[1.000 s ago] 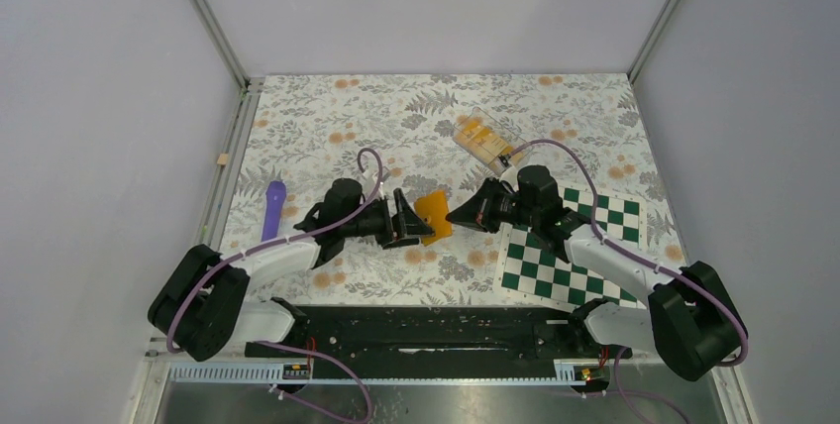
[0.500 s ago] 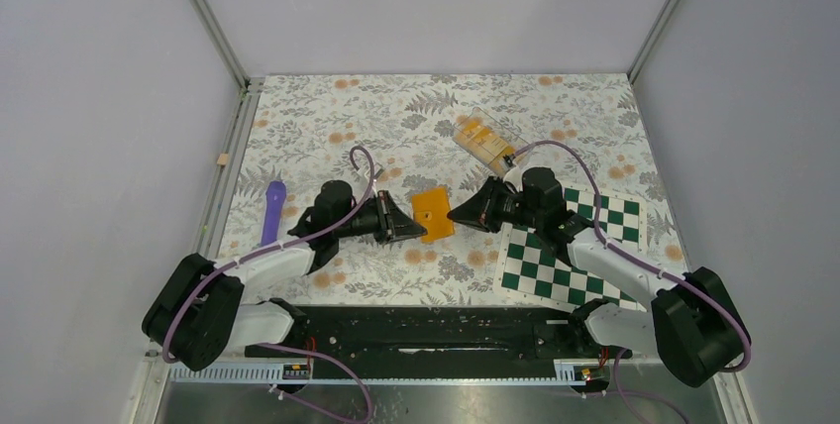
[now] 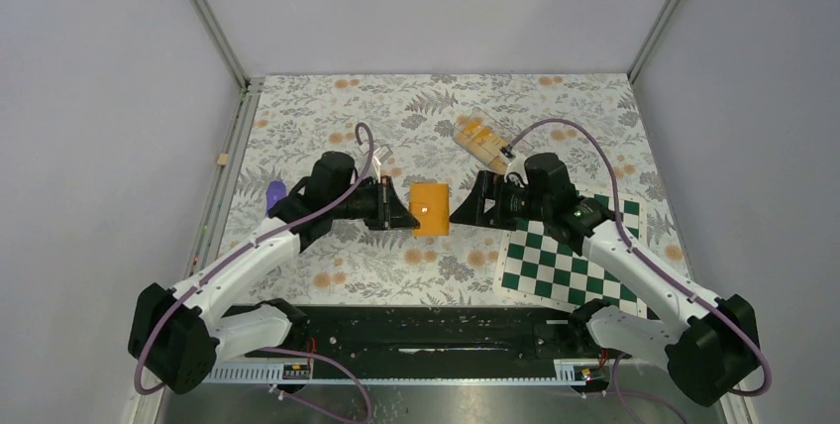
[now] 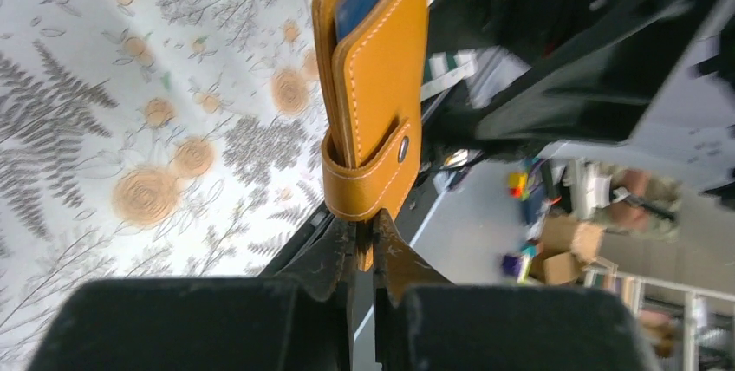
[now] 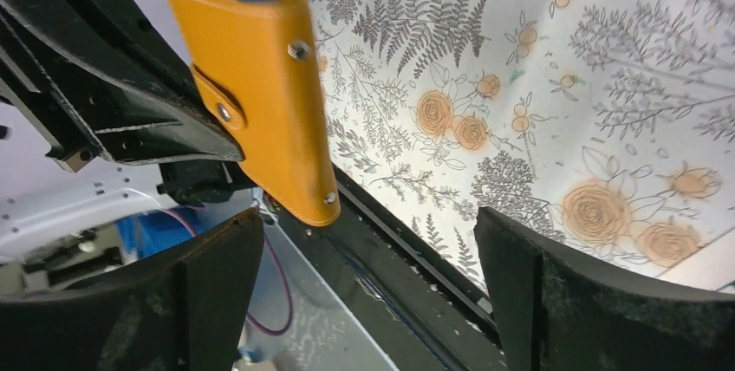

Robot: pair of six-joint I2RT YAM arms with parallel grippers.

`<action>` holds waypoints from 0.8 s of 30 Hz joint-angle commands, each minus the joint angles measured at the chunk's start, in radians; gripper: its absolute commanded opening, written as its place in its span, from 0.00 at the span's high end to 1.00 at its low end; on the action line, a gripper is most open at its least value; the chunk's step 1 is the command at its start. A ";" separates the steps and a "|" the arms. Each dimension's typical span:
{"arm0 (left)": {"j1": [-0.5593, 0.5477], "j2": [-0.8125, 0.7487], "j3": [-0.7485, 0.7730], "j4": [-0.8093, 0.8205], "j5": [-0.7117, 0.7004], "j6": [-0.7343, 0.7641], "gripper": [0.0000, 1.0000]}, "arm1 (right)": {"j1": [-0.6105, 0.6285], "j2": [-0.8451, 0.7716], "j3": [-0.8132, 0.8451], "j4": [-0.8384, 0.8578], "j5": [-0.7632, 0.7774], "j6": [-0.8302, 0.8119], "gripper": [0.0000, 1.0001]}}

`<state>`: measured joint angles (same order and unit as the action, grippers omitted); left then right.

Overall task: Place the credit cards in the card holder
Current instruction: Open the card holder.

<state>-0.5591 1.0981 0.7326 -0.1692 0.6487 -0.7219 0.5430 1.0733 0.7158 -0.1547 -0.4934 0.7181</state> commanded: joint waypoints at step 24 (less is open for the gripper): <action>-0.237 0.056 0.274 -0.340 -0.027 0.254 1.00 | -0.010 0.033 -0.120 0.409 -0.508 0.134 0.83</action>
<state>-0.7925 1.1759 0.9924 -0.5995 0.6502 -0.4519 0.5362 1.1194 0.6159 0.0380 -0.9413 0.7204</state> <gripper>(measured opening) 0.044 0.313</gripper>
